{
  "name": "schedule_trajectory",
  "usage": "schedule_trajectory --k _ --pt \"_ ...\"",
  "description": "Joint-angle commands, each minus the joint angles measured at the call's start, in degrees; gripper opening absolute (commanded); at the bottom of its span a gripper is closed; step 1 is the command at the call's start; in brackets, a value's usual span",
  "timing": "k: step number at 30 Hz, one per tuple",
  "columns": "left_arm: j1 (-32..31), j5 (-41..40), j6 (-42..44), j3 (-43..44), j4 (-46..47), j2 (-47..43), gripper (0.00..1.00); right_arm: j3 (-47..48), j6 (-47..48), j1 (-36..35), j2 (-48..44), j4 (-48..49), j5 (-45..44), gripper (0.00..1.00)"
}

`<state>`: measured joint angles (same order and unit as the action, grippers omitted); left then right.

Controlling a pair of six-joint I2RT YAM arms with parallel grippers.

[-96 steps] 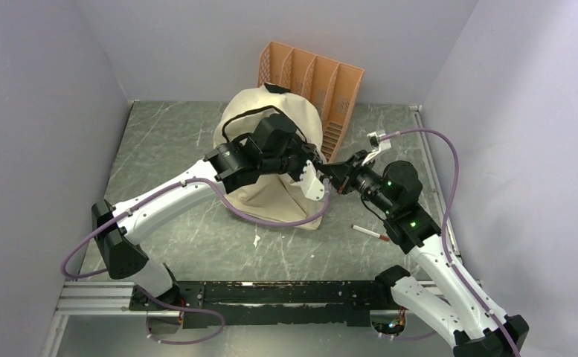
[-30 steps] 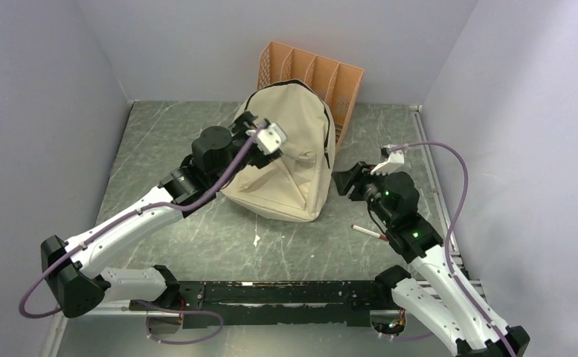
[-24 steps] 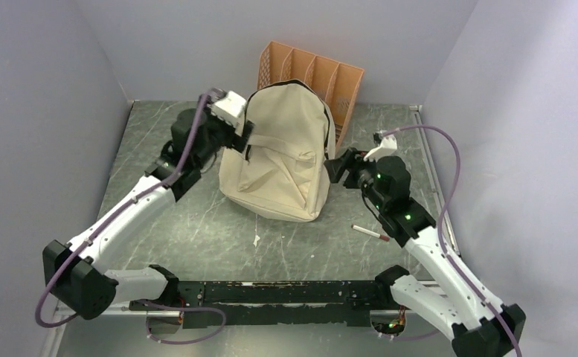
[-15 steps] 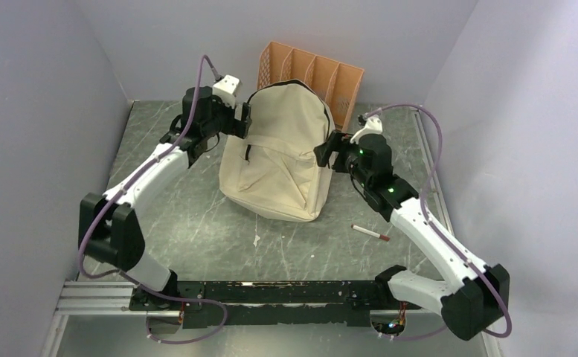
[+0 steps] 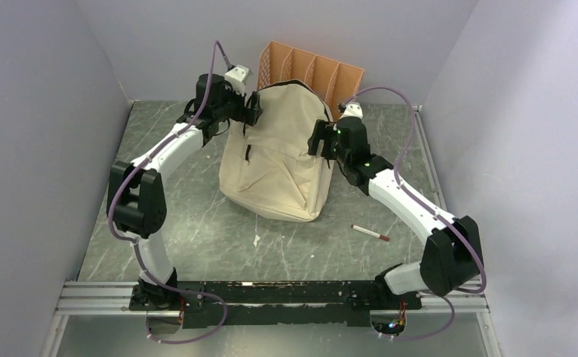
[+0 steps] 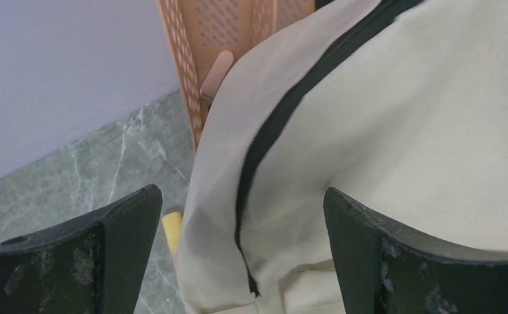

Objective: Pack the student bag
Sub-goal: Pick up the student bag at the center of the board.

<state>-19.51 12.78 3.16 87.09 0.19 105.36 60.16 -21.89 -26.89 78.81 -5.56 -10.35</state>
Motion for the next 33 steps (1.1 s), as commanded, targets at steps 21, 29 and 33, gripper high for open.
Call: schedule_trajectory --k 21,29,33 --pt "1.93 12.74 -1.70 1.41 -6.67 -3.27 0.05 -0.96 1.76 0.62 -7.45 8.63 1.46 0.00" --pt "1.93 9.09 -8.51 3.18 -8.11 -20.43 0.05 4.34 -4.13 0.45 -17.06 5.74 12.45 0.00" --pt "1.93 6.03 -9.50 8.40 -12.14 -26.20 0.05 9.88 -7.18 0.40 -19.01 5.74 16.67 0.00"
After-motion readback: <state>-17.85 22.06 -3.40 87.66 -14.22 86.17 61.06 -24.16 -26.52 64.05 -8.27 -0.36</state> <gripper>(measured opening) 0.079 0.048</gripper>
